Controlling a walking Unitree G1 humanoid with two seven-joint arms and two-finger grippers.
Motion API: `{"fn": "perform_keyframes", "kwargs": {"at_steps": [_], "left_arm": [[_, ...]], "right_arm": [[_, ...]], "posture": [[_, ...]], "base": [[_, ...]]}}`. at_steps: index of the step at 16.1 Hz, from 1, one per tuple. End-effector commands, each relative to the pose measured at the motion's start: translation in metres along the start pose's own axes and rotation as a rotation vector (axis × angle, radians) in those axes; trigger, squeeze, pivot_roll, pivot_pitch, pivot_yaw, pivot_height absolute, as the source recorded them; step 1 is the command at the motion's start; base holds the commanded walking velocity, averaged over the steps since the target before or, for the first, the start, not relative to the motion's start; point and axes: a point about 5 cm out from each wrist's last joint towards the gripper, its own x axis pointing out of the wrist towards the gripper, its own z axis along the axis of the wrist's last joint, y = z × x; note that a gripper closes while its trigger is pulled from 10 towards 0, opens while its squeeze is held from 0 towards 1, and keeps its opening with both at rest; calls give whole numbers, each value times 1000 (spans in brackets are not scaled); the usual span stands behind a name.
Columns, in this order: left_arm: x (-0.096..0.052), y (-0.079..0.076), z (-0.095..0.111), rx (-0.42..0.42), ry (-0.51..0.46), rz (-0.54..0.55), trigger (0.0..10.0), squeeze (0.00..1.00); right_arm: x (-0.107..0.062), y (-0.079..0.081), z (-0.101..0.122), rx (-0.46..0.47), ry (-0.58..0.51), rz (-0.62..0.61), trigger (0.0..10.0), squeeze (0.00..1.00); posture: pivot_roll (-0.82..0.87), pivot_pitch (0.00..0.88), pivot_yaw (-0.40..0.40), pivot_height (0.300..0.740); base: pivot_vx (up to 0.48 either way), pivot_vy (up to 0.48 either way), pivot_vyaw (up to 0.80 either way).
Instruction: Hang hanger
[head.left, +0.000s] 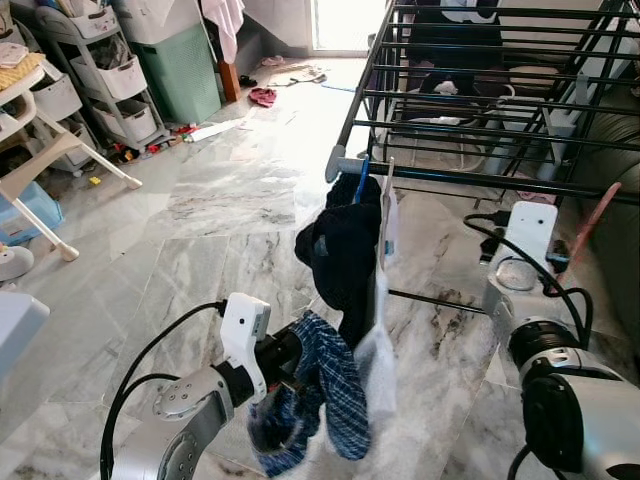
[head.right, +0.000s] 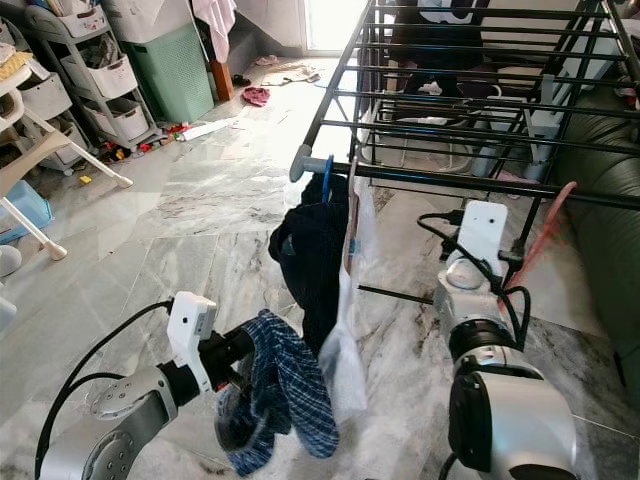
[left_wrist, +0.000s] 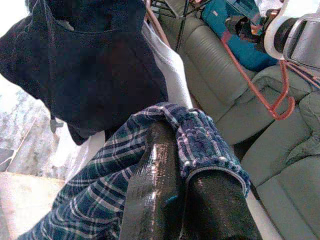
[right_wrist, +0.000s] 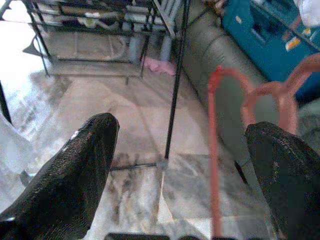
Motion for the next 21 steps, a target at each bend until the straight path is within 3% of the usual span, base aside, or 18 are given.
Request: {"fn": "perform_keyframes", "kwargs": {"at_steps": [1, 4, 7, 9, 16, 21], "left_arm": [[2, 1, 5, 11, -15, 4, 10000, 0], [6, 0, 5, 11, -15, -4, 10000, 0], [8, -1, 4, 12, -15, -10, 10000, 0], [8, -1, 4, 15, -13, -14, 10000, 0], [7, 0, 5, 24, -7, -24, 10000, 0], [8, -1, 4, 37, 5, -36, 10000, 0]], "right_arm": [[-2, 8, 6, -6, -59, 68, 10000, 0], [-6, 14, 10, -52, -130, 105, 10000, 0], [-9, 11, 8, -76, -177, 75, 10000, 0], [-11, -8, -9, -107, -194, -29, 10000, 0], [-14, -43, -23, -184, -243, -119, 10000, 0], [-3, -64, -32, -164, -106, -125, 10000, 0]], "posture": [[-65, 71, 56, 740], [-77, 65, 59, 740], [-80, 63, 59, 740], [-80, 62, 61, 740], [-81, 62, 76, 740], [-77, 63, 72, 740]], "base": [[0, 0, 0], [0, 0, 0], [0, 0, 0], [0, 0, 0], [0, 0, 0], [0, 0, 0]]}}
